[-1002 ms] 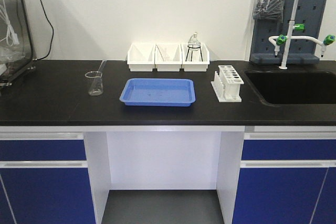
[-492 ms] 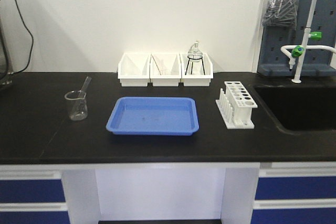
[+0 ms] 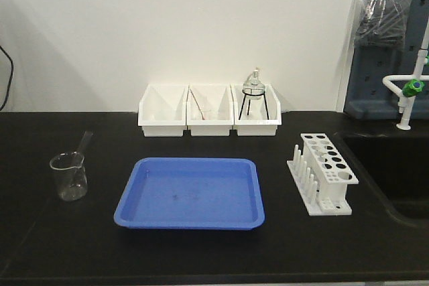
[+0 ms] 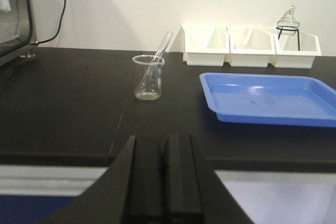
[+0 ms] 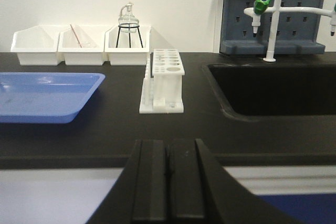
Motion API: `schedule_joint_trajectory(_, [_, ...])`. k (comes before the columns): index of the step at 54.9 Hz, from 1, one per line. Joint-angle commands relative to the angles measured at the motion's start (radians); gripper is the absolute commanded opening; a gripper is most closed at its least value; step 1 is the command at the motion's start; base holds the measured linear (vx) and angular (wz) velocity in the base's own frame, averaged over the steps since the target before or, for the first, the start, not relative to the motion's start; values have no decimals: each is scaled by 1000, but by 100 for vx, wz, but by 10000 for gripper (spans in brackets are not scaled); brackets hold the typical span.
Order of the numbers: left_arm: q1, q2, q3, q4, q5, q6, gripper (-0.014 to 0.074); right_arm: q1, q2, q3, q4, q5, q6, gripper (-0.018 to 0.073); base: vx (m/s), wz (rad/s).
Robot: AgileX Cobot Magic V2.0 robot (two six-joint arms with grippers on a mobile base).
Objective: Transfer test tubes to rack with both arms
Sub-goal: 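Drive the base forward up to the bench with the beaker and rack, then reach the left gripper to the glass test tube in the beaker and grasp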
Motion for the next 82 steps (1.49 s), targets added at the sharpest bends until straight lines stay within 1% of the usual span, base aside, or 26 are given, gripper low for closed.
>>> schedule_joint_trajectory(1, [1,-15,25,-8,-82,-10,-7,0,-10,6,-3,-77,-1,-11,41,-2])
schedule_joint_trajectory(36, [1,-15,25,-8,-82,-10,-7,0,-10,6,-3,-77,-1,-11,30,1])
schedule_joint_trajectory(82, [1,-15,25,-8,-82,-10,-7,0,-10,6,-3,-77,-1,-11,8,-1])
